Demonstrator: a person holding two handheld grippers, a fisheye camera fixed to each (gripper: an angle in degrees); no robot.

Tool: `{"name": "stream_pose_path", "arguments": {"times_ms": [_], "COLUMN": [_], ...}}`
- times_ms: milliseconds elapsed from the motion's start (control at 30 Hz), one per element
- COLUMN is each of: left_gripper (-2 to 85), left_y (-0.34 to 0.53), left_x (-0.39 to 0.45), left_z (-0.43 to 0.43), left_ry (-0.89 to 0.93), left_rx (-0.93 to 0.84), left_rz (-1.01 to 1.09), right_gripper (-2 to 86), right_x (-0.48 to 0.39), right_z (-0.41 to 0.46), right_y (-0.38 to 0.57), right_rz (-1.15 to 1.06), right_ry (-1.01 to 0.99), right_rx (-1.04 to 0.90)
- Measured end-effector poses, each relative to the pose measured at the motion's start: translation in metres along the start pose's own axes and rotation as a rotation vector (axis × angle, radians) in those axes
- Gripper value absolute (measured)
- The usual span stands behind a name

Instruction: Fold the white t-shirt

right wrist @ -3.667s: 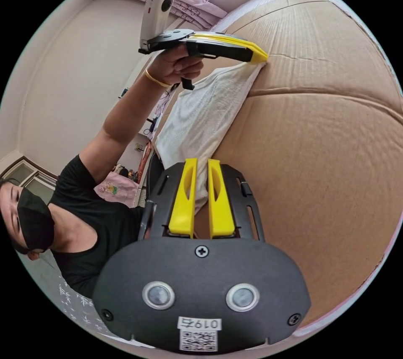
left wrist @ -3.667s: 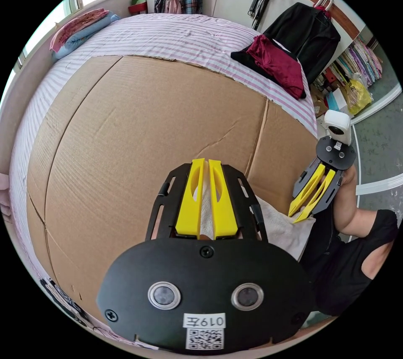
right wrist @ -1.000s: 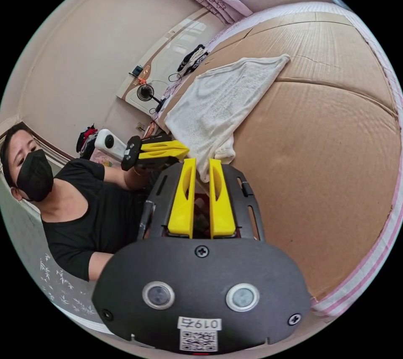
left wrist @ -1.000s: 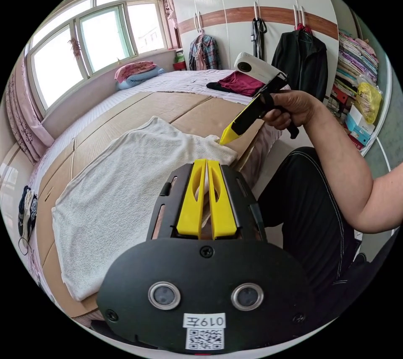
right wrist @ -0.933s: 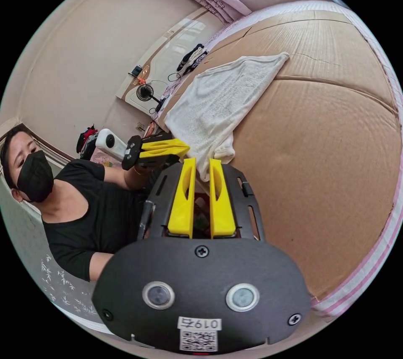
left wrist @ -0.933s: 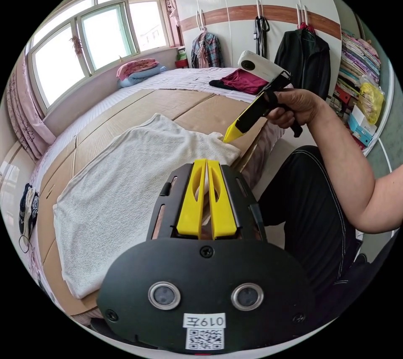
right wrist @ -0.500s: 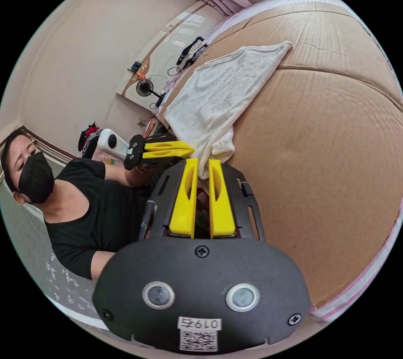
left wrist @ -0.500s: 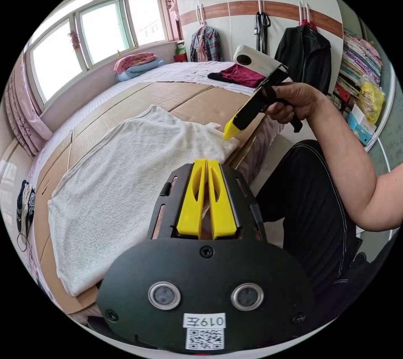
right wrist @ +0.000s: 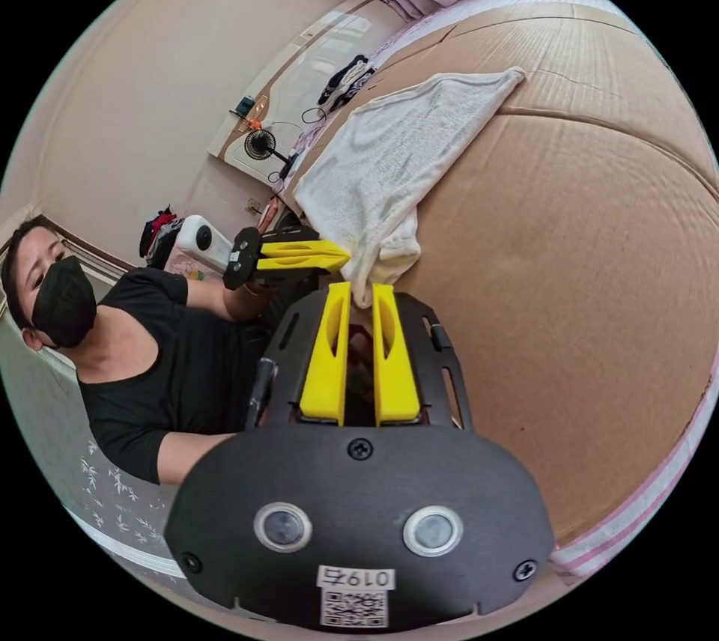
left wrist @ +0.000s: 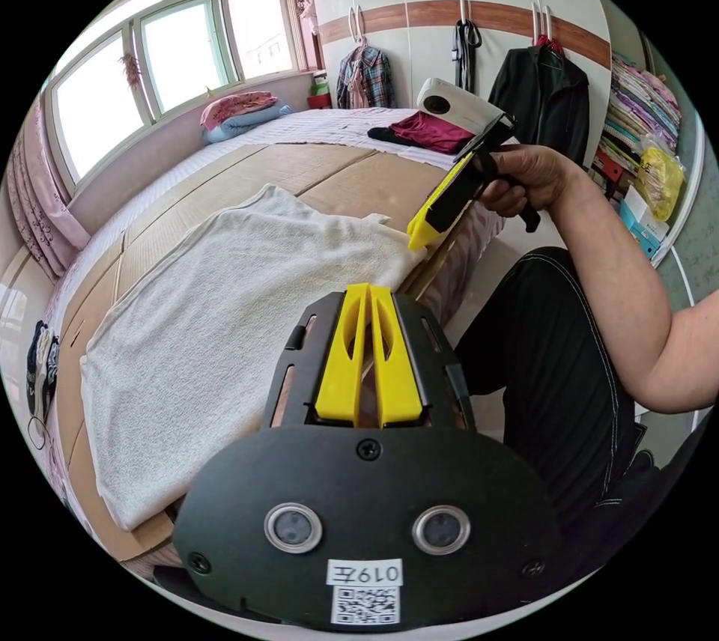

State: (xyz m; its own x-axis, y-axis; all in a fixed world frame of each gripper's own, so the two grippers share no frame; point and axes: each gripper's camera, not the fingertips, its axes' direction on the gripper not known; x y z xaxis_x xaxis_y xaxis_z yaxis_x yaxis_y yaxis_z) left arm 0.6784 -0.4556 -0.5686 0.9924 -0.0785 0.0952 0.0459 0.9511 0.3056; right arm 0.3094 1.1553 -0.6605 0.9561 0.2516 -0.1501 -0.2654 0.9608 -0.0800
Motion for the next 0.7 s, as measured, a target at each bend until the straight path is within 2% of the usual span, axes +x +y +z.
{"name": "stream_pose_path", "arguments": {"times_ms": [133,300,400,467,533,600,700], "left_gripper": [0.8,0.8,0.8,0.9,1.0,1.2,1.5], "left_y": [0.012,0.049,0.091,0.124,0.160,0.206,0.240], "left_x": [-0.006,-0.025,-0.056,-0.082,-0.111,-0.148,-0.186], "left_z": [-0.006,-0.057,-0.087,-0.106,-0.122,-0.142,-0.155], "left_ry": [-0.009,-0.110,-0.194,-0.230,-0.271,-0.321,-0.290], "left_rx": [0.020,0.105,0.109,0.116,0.124,0.138,0.144], "left_rz": [-0.002,0.043,0.003,-0.058,-0.137,-0.234,-0.266], "right_gripper": [2.0,1.2,1.0,0.7,0.4,0.0,-0.7], "right_x": [-0.012,-0.057,-0.113,-0.174,-0.216,-0.240,-0.250], "right_z": [0.023,0.020,0.026,0.057,0.097,0.143,0.203], "right_y": [0.003,0.026,0.052,0.074,0.087,0.085,0.063], "right_rz": [-0.009,-0.025,-0.068,-0.159,-0.240,-0.262,-0.214], "right_ry": [0.024,0.136,0.330,0.476,0.573,0.658,0.738], "right_rx": [-0.023,0.098,0.306,0.524,0.653,0.637,0.523]}}
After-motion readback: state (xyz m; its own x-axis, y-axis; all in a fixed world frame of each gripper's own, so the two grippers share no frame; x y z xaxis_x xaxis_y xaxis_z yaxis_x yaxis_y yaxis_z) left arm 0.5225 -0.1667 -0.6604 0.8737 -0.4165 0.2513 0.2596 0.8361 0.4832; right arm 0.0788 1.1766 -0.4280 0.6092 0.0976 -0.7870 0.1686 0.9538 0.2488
